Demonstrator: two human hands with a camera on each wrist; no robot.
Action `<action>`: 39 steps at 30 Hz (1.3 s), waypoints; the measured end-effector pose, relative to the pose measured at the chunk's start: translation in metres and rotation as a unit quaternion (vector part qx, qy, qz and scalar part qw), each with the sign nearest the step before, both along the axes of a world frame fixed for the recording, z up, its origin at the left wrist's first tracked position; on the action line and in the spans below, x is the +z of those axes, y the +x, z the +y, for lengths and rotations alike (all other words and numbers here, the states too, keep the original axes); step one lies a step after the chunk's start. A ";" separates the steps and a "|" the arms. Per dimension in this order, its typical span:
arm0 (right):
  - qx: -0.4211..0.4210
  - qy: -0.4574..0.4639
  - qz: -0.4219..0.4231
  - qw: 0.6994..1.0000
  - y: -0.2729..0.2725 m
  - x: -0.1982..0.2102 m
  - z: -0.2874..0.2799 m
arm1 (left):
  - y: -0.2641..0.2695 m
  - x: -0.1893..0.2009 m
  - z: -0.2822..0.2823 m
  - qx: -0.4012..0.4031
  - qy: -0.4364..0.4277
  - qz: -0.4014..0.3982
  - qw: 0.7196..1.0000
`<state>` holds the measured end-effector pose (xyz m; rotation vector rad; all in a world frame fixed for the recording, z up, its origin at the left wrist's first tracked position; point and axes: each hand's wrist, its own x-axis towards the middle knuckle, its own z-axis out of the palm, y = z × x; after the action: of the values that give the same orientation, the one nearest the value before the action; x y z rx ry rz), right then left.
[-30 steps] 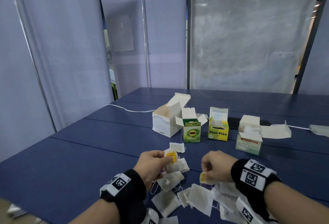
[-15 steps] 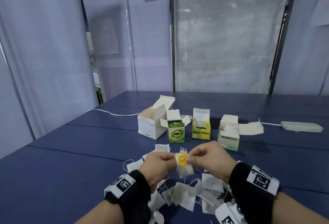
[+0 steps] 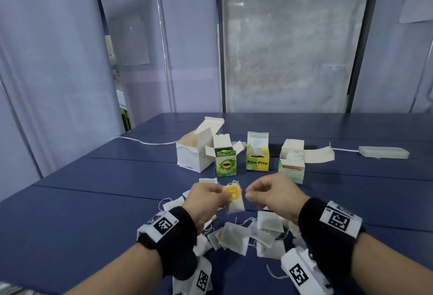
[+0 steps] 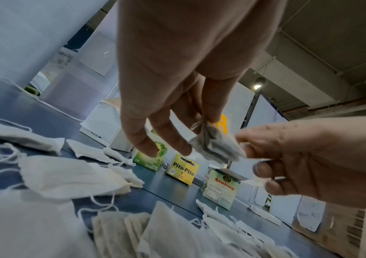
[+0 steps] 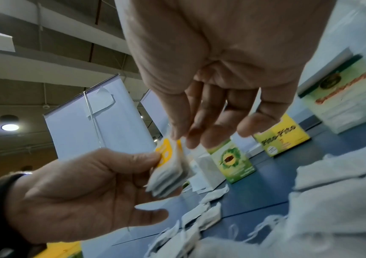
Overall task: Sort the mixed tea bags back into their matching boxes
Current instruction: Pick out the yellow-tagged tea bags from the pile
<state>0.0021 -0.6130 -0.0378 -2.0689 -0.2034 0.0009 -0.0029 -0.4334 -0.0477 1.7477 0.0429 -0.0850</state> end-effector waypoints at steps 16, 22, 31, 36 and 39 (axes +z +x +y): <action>0.047 -0.474 0.099 0.874 -0.038 -0.032 -0.108 | 0.010 -0.013 -0.018 -0.018 0.012 0.076 0.997; -0.020 -0.491 0.116 0.863 -0.040 -0.029 -0.121 | 0.012 -0.015 -0.019 -0.029 -0.003 0.092 0.995; -0.089 -0.378 0.161 0.907 -0.023 -0.047 -0.090 | 0.009 -0.022 -0.027 -0.045 -0.004 0.100 0.994; -0.078 -0.324 0.167 0.928 -0.022 -0.048 -0.091 | 0.008 -0.020 -0.024 -0.043 -0.014 0.095 0.994; -0.082 -0.326 0.161 0.928 -0.023 -0.047 -0.091 | 0.007 -0.021 -0.024 -0.045 -0.009 0.093 0.995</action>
<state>-0.0211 -0.7039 -0.0847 -2.7001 0.2063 0.3455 0.0042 -0.4573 -0.0684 1.7189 0.0999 -0.3133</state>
